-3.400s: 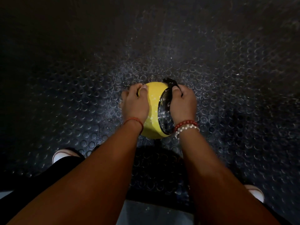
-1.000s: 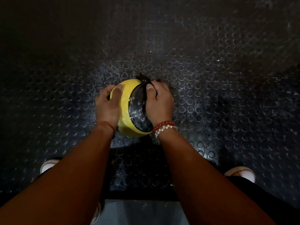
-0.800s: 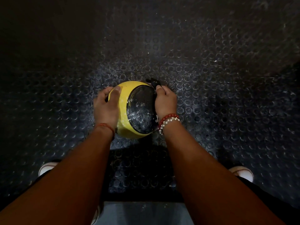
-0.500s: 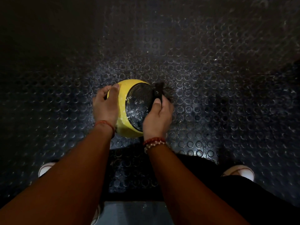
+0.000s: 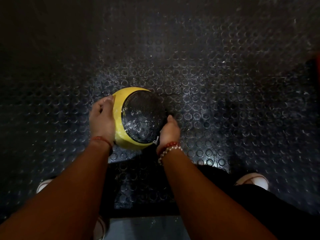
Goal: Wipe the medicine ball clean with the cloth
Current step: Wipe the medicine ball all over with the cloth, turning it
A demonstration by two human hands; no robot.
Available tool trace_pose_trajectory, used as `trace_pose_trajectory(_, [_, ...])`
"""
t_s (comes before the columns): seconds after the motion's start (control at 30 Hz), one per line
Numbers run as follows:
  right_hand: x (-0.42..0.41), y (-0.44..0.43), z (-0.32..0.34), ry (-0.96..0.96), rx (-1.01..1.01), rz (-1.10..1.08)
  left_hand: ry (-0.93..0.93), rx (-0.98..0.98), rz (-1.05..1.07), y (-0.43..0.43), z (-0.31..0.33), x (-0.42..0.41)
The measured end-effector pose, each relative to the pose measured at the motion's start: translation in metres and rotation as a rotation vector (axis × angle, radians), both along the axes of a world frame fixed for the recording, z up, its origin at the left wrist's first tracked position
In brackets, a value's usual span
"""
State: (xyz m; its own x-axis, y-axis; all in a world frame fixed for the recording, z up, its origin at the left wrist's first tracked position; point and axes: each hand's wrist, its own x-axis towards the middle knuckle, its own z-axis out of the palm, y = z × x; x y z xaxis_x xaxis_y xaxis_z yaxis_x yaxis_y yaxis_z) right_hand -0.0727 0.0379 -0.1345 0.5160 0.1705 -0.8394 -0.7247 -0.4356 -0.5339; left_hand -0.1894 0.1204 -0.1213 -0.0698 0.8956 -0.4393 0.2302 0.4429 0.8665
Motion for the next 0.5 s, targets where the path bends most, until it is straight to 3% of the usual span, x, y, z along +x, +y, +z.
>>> trace_pose_trajectory(0.1, [-0.024,-0.001,0.007,-0.230,-0.004,-0.034,0.003,-0.008,-0.013,0.002,0.003,0.000])
trace_pose_trajectory(0.3, [-0.026,-0.004,0.016,-0.591,0.081,0.189,0.010,0.004,-0.028,0.002,0.004,0.000])
trace_pose_trajectory(0.4, [-0.012,0.003,0.011,-0.550,0.111,0.211,0.007,0.002,-0.023,0.000,0.005,0.001])
trace_pose_trajectory(0.5, [0.007,0.009,0.004,-0.275,0.083,0.144,0.004,0.004,-0.024,-0.001,0.003,0.001])
